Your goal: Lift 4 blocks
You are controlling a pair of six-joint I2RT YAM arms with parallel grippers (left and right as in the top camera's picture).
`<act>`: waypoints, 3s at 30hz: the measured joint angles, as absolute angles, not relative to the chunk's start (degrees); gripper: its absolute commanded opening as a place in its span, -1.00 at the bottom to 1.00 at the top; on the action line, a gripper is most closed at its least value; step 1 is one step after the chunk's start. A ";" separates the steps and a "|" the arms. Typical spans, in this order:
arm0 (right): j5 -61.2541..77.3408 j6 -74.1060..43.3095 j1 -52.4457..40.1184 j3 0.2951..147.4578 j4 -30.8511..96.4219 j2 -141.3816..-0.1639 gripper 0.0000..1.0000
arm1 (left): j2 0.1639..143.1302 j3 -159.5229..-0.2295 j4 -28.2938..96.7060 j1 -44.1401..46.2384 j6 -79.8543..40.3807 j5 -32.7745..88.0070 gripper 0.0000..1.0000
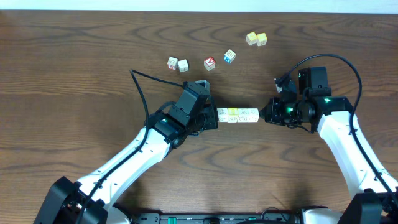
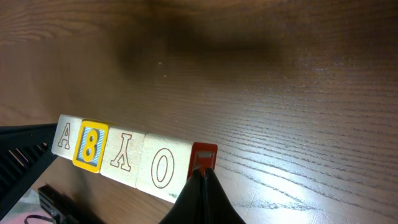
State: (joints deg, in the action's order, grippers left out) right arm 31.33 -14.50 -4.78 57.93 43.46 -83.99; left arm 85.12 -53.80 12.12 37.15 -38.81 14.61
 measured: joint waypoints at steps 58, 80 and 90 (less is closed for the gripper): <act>31.73 -14.63 -5.21 57.93 43.46 -83.94 -0.98 | 88.95 -53.80 11.79 37.15 -39.00 14.57 -0.86; 23.77 -16.58 -8.71 57.93 43.48 -84.90 -0.98 | 90.08 -53.80 11.31 36.95 -39.03 14.98 -0.86; 22.55 -16.60 -8.71 57.91 42.50 -89.25 -0.98 | 90.45 -53.80 10.48 36.95 -39.03 15.31 -0.86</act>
